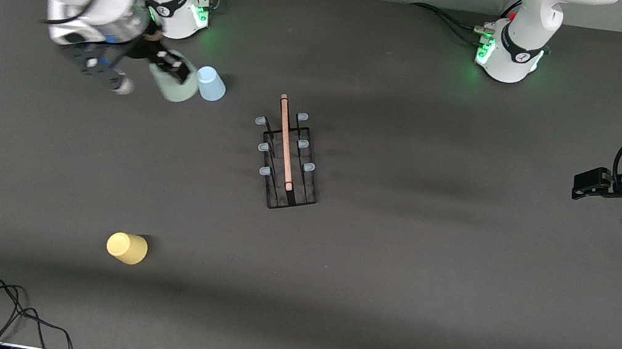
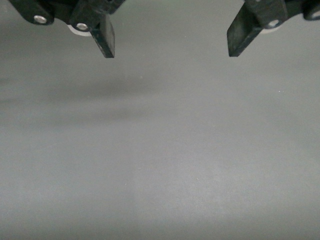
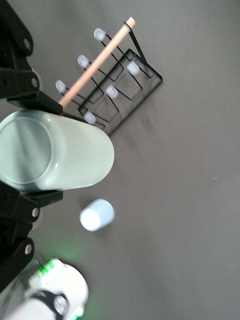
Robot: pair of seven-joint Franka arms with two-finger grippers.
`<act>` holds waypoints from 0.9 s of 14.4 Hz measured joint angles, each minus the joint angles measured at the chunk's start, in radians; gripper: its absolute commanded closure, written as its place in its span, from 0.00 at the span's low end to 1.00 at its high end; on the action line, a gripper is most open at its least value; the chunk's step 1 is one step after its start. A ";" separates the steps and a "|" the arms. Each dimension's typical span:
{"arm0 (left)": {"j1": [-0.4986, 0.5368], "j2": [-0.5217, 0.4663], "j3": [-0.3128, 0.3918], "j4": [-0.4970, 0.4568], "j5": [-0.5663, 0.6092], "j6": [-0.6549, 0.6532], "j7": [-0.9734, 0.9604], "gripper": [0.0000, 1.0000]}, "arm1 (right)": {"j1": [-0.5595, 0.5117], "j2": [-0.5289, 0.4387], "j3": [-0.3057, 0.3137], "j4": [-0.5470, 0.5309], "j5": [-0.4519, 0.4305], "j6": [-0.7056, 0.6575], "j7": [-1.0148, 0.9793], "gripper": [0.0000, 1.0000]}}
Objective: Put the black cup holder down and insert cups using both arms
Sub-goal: 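Lift the pale green cup with the right gripper toward the rack, then lower the green cup onto a rack peg and open the right gripper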
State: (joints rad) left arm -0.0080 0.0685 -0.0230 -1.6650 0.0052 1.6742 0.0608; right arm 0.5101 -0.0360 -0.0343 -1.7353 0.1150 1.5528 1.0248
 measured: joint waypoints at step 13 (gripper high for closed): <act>0.000 0.000 0.000 0.000 0.001 -0.010 0.001 0.00 | 0.181 0.100 -0.005 -0.262 0.007 0.425 0.272 0.97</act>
State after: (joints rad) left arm -0.0077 0.0688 -0.0225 -1.6650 0.0064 1.6638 0.0623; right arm 0.6913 0.0639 -0.0394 -1.9973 0.1224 1.9781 1.2968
